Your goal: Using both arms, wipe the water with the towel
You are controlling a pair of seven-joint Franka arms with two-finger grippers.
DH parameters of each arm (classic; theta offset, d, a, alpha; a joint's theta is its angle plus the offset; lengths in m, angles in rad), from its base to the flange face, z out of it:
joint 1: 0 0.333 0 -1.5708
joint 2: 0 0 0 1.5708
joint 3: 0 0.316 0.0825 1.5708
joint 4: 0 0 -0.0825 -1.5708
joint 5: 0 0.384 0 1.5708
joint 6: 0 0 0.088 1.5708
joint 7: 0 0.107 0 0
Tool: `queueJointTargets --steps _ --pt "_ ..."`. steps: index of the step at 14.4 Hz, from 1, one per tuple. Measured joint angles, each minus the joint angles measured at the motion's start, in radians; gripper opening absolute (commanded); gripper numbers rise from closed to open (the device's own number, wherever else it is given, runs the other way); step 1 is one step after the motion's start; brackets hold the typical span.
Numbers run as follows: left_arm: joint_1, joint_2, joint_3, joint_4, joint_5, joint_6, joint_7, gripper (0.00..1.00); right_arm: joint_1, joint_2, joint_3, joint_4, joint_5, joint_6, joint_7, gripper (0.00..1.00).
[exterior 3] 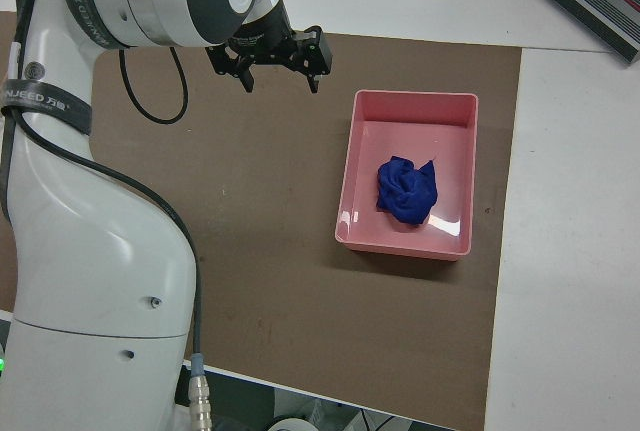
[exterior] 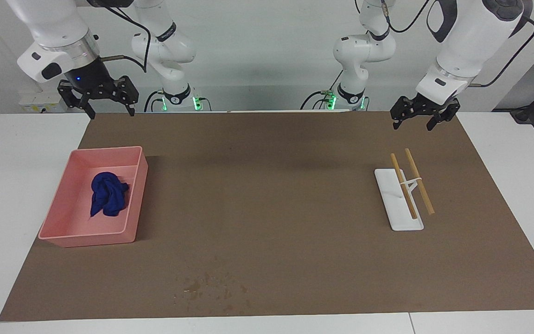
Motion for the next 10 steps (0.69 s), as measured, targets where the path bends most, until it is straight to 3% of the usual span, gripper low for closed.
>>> queueJointTargets --steps 5,10 --pt "0.0 0.0 0.0 0.0 0.0 0.0 0.0 1.0 0.111 -0.017 -0.099 0.001 0.0 -0.038 0.0 1.0" --pt "0.0 0.0 0.0 0.0 0.0 0.0 0.0 1.0 0.119 -0.035 -0.112 -0.018 0.0 -0.064 0.0 1.0"
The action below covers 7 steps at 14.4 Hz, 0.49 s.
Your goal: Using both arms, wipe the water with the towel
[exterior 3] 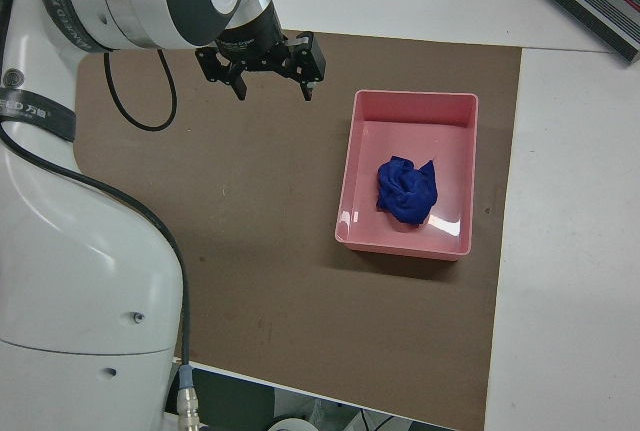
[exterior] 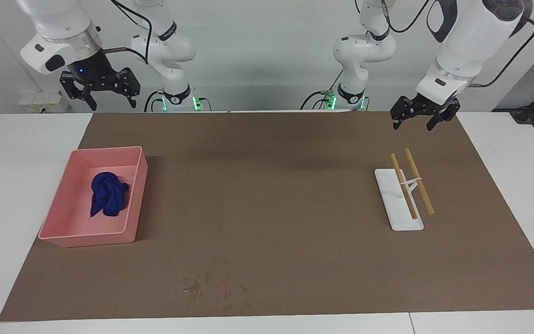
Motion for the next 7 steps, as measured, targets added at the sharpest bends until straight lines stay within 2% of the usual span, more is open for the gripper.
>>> queueJointTargets --steps 3,7 --pt "0.0 0.0 0.0 0.0 0.0 0.0 0.0 1.0 -0.001 -0.034 -0.005 -0.057 0.0 0.009 0.0 1.0" --pt "0.0 0.0 0.0 0.0 0.0 0.0 0.0 1.0 -0.001 -0.065 -0.005 -0.132 0.0 0.092 0.0 1.0"
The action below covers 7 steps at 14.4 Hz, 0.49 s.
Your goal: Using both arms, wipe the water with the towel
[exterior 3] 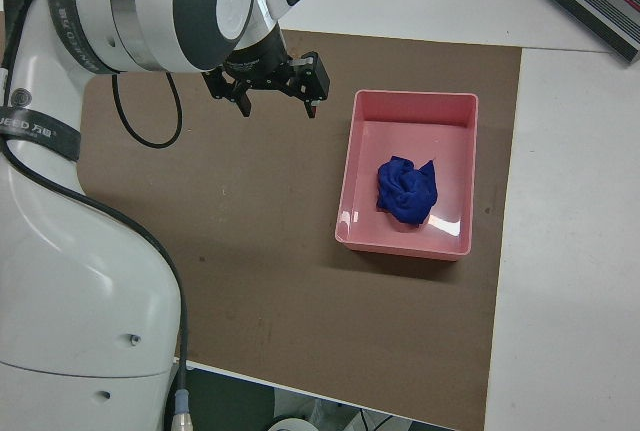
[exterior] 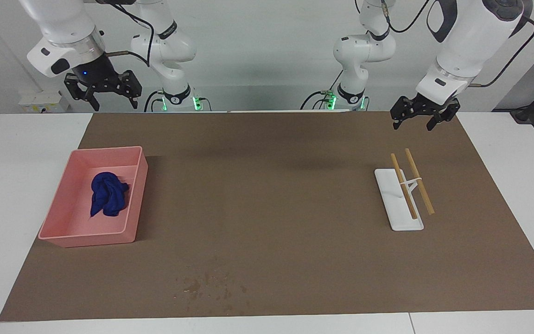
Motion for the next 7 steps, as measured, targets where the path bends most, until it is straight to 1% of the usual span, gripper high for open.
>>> queueJointTargets --steps 4,7 --pt "0.0 0.0 0.0 0.0 0.0 0.0 0.0 1.0 -0.001 -0.012 0.0 -0.017 0.0 0.019 0.0 1.0" --pt "0.0 0.0 0.0 0.0 0.0 0.0 0.0 1.0 -0.001 -0.012 -0.001 -0.019 0.0 0.055 0.0 1.0"
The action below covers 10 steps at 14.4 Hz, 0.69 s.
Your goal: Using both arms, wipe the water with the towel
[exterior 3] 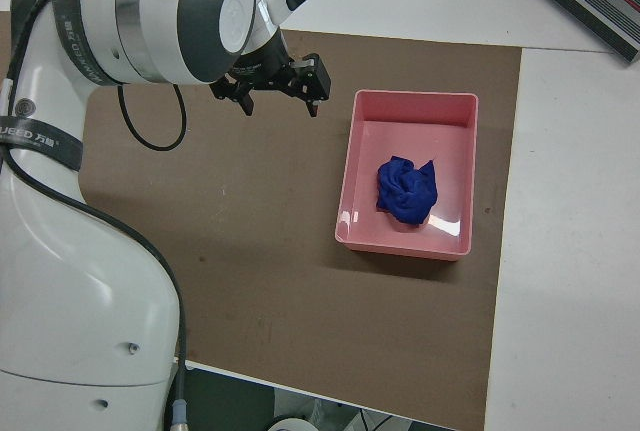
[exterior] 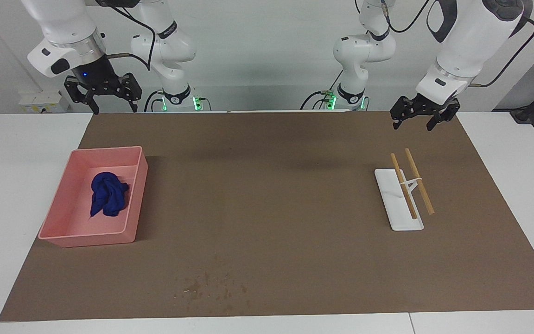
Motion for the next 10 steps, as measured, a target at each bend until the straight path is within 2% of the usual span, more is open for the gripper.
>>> queueJointTargets --steps 10 --pt "0.0 0.0 0.0 0.0 0.0 0.0 0.0 1.0 -0.003 0.0 -0.006 -0.011 0.001 0.021 0.0 1.0"
